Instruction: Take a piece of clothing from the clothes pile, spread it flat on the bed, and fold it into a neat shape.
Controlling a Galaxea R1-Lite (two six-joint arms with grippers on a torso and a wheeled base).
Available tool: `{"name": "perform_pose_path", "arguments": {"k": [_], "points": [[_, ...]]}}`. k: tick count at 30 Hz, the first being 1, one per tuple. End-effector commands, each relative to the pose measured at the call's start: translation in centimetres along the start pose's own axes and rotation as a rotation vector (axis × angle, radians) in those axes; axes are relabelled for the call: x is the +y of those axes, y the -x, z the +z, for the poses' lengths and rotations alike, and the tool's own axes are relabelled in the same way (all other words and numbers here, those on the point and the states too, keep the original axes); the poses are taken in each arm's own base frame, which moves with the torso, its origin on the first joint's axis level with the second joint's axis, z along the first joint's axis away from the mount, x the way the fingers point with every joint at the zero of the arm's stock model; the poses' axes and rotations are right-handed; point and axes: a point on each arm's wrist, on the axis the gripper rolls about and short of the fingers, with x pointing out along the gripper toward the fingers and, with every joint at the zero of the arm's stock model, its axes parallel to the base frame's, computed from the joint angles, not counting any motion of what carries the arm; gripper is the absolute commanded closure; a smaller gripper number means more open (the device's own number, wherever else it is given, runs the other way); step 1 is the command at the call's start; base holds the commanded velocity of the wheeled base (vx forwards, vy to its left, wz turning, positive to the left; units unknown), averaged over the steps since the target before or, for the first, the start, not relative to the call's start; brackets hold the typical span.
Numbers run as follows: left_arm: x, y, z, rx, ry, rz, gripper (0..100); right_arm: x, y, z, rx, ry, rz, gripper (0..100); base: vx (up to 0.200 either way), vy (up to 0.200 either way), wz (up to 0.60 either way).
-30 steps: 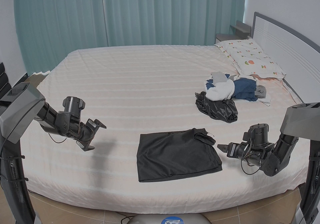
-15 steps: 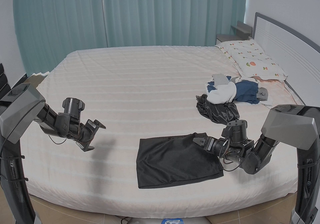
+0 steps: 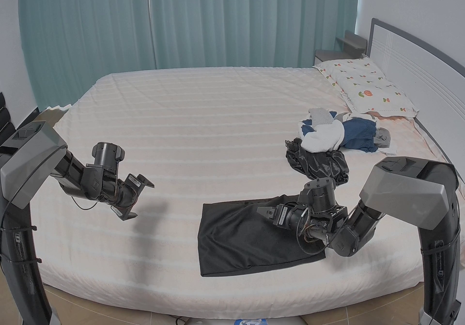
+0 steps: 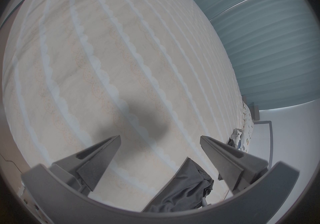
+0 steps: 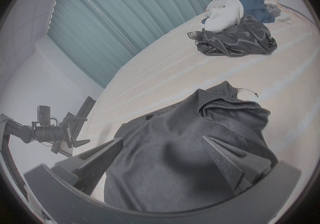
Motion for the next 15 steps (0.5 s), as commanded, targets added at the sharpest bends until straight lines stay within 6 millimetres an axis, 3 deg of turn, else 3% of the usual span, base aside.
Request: {"name": "perform_pose_path", "arguments": {"k": [1,5,6,15], "points": [[0.0,-0.1,0.0,0.0,0.0,0.001,0,-1.3,-2.2,-0.1,0.0,-0.011,-0.028,0,0.0,0.0,0.0],[0.0,-0.1,0.0,0.0,0.0,0.001,0,-2.8,-3.4,0.6,-0.034,-0.013,-0.054,0,0.0,0.0,0.0],[0.0,-0.1,-0.1,0.001,-0.002,0.001,0,-3.7,-3.7,1.8,-0.074,-0.022,-0.066,0,0.0,0.0,0.0],[0.0,-0.1,-0.1,0.002,-0.002,0.002,0,-6.2,-4.0,5.0,-0.193,-0.051,-0.122,0,0.0,0.0,0.0]]}}
